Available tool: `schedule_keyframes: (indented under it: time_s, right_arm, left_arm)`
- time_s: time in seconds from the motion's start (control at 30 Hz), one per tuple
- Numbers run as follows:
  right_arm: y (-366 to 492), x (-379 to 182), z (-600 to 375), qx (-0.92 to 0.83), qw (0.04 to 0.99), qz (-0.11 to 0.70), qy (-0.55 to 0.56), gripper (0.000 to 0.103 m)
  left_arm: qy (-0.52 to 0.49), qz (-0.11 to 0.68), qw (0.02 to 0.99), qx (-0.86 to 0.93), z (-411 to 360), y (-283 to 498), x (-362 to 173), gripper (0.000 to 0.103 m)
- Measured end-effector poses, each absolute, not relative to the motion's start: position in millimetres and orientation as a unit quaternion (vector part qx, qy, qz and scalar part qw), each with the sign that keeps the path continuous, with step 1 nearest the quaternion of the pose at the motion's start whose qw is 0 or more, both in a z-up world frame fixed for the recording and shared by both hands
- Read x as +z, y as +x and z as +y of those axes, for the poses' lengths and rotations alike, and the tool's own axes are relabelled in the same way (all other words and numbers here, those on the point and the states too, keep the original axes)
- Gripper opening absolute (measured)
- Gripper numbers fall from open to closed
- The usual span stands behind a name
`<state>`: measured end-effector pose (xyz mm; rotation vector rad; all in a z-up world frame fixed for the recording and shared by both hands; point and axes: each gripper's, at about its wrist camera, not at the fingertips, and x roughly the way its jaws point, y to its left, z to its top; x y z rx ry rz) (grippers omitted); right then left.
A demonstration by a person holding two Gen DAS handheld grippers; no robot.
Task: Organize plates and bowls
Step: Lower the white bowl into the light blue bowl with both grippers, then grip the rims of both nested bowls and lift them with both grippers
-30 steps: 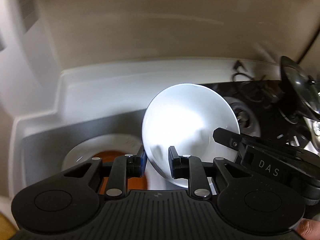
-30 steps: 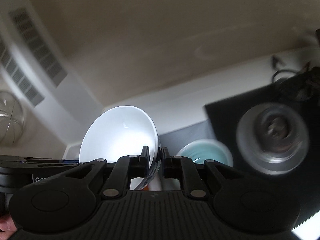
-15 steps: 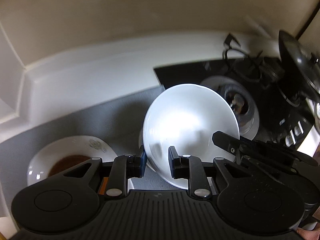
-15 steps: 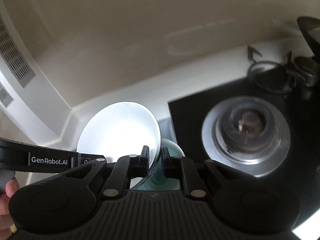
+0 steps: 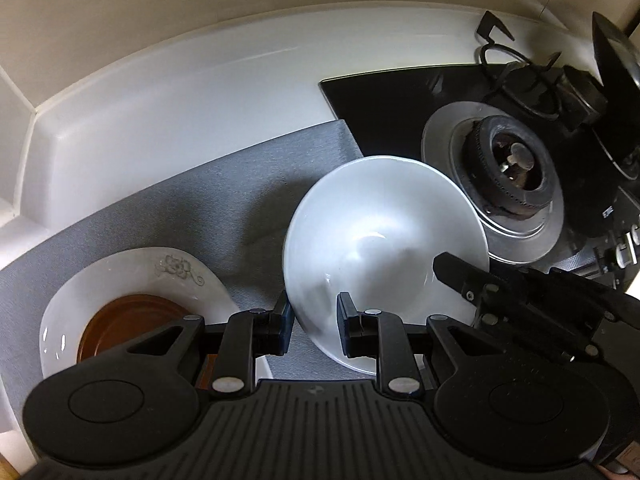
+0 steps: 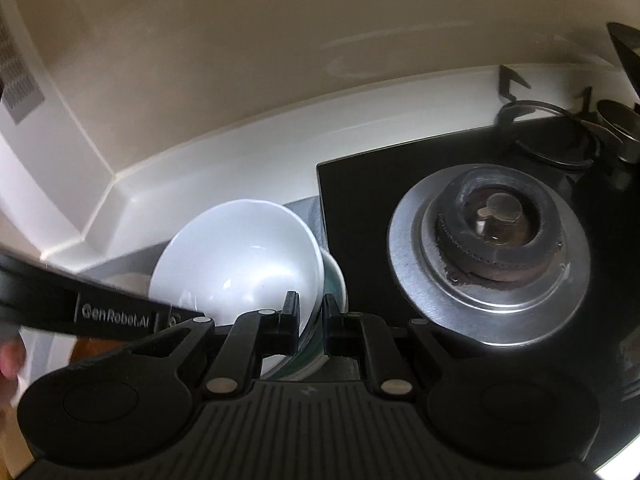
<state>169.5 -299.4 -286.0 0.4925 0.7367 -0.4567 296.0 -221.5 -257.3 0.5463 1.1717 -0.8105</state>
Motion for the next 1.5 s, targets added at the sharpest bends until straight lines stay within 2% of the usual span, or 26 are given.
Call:
schedule_keyframes:
  time_s: [0.57, 0.93, 1.03, 1.1, 1.2, 1.23, 1.33, 1.5]
  right_arm:
    - [175, -295, -296, -0.226, 0.879, 0.364, 0.208, 0.011]
    - [173, -304, -313, -0.213, 0.865, 0.353, 0.287, 0.014]
    - [165, -304, -320, -0.201, 0.861, 0.340, 0.320, 0.019]
    - [159, -304, -324, -0.189, 0.858, 0.330, 0.344, 0.026]
    - [146, -304, -329, -0.178, 0.856, 0.311, 0.373, 0.031]
    - [142, -304, -330, -0.177, 0.857, 0.305, 0.376, 0.036]
    - [132, -309, -332, -0.185, 0.852, 0.298, 0.388, 0.056]
    - [130, -320, -333, -0.190, 0.844, 0.306, 0.398, 0.068]
  left_arm:
    - [0.267, 0.530, 0.720, -0.360, -227, 294, -276, 0.024]
    - [0.248, 0.537, 0.721, -0.361, -219, 299, -286, 0.025]
    - [0.224, 0.548, 0.717, -0.367, -213, 305, -286, 0.025]
    - [0.210, 0.555, 0.715, -0.371, -209, 309, -286, 0.026]
    - [0.201, 0.553, 0.717, -0.374, -205, 312, -284, 0.035]
    - [0.199, 0.550, 0.719, -0.376, -204, 313, -283, 0.039]
    - [0.192, 0.554, 0.719, -0.374, -206, 317, -286, 0.040]
    - [0.177, 0.573, 0.709, -0.372, -214, 323, -298, 0.040]
